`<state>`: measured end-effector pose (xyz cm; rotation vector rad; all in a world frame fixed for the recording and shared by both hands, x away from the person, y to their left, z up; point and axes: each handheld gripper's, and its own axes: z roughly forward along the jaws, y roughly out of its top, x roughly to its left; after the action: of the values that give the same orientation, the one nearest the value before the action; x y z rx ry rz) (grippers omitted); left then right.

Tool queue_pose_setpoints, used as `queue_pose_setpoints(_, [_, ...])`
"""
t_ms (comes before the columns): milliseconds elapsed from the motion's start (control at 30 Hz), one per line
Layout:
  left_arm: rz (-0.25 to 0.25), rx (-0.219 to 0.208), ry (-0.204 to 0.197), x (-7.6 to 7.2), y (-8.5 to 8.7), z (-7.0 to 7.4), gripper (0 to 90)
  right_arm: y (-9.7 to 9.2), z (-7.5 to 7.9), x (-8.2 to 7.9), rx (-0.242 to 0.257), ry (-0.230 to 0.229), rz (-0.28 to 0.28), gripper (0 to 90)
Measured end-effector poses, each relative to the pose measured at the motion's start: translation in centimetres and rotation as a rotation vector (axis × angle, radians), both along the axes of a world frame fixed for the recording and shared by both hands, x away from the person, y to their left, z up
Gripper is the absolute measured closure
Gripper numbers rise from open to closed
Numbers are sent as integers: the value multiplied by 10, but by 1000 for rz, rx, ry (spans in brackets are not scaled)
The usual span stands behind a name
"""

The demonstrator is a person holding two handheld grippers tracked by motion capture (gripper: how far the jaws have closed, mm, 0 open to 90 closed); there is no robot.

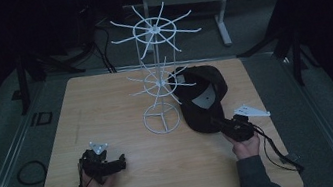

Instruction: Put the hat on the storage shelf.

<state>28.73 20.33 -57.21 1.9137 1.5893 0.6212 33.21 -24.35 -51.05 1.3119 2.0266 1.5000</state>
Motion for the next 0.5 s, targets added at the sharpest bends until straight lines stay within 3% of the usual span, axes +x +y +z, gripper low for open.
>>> queue_pose_setpoints(500, [0,0,0,0,0,0,2,-9,9,6,-31,-36,-69,865])
